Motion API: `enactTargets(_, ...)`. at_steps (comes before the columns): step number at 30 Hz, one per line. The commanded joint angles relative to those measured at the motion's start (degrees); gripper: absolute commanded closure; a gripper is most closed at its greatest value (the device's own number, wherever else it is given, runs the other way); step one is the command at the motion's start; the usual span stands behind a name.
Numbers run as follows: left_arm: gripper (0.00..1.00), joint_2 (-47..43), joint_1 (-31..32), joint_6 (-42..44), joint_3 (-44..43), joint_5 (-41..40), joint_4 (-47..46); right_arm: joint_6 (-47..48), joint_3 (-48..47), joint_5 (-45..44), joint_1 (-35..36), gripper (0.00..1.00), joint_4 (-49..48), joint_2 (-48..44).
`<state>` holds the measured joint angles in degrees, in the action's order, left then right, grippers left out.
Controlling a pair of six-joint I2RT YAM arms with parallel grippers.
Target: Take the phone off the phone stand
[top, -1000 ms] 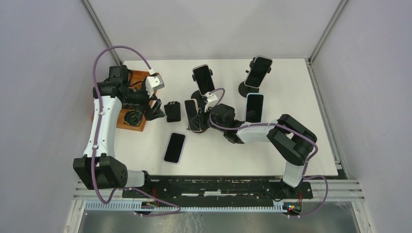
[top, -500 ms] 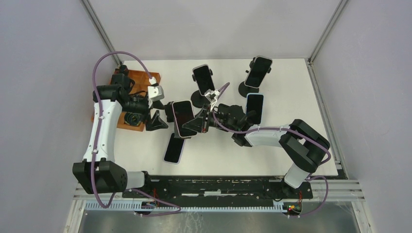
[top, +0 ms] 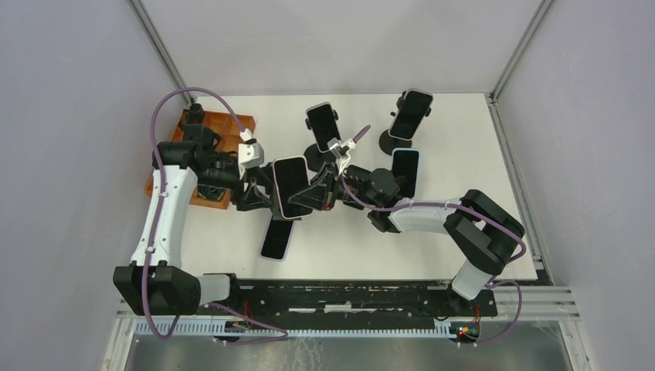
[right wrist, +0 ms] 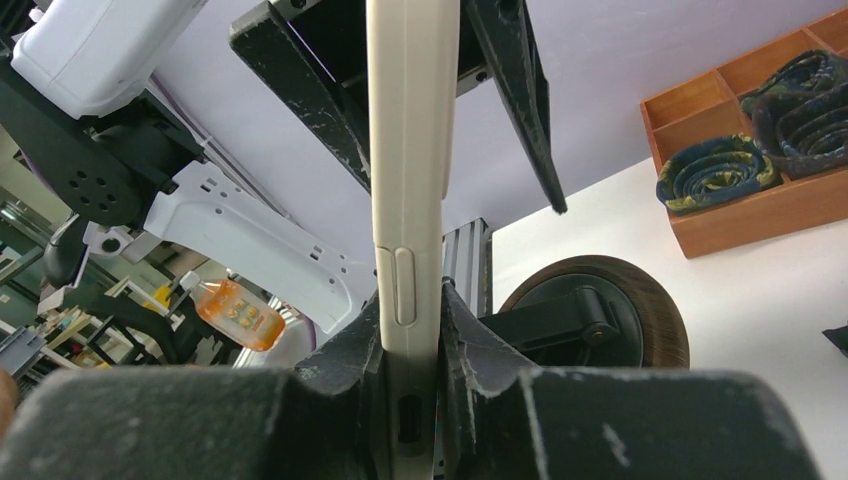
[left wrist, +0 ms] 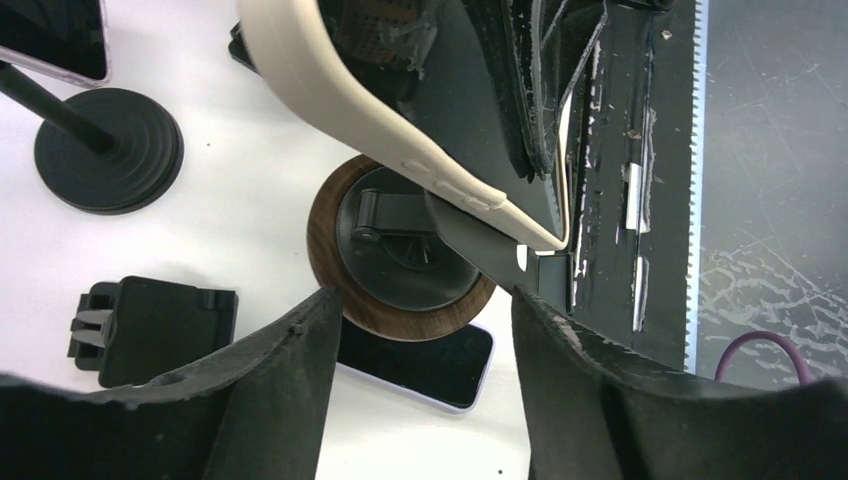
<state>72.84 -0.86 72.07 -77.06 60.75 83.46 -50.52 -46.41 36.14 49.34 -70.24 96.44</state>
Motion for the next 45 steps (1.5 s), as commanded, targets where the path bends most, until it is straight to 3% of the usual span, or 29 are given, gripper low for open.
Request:
enactTargets(1,0.35,-0.14,2.13,0.47,0.8,3.66,0.47,0.76,-4.4,-1.0,0.34,1.0,-9.2,-1.35)
enactTargets(5,0.47,0.02,3.11,0.08,0.68,3.93,0.47,3.8,-5.54,-1.83,0.89,1.0,-5.7,-1.34)
enactTargets(10,0.51,-0.25,3.67,0.44,0.66,3.24,0.45,5.35,-6.16,-2.21,1.17,1.0,-4.06,-0.9)
enactTargets(17,0.89,0.33,3.71,2.32,0.05,1.13,0.46,1.88,-4.92,-0.78,1.14,1.0,-8.72,-0.89)
enactTargets(21,0.97,0.63,3.76,2.07,-0.21,2.33,0.47,-0.53,-5.32,-0.96,1.17,0.99,-11.0,0.05)
enactTargets(27,0.98,1.05,3.74,1.18,-0.44,1.9,0.43,0.49,-5.27,-2.12,1.14,0.83,-8.64,0.23)
enactTargets(41,0.98,0.65,3.74,-18.28,1.49,-6.12,-18.75,0.8,-0.45,-4.82,0.48,0.67,-3.44,-1.35)
enactTargets(45,0.98,0.3,3.76,-18.86,1.82,-5.13,-18.64,0.33,-0.95,-5.25,0.4,0.7,-2.81,-0.37)
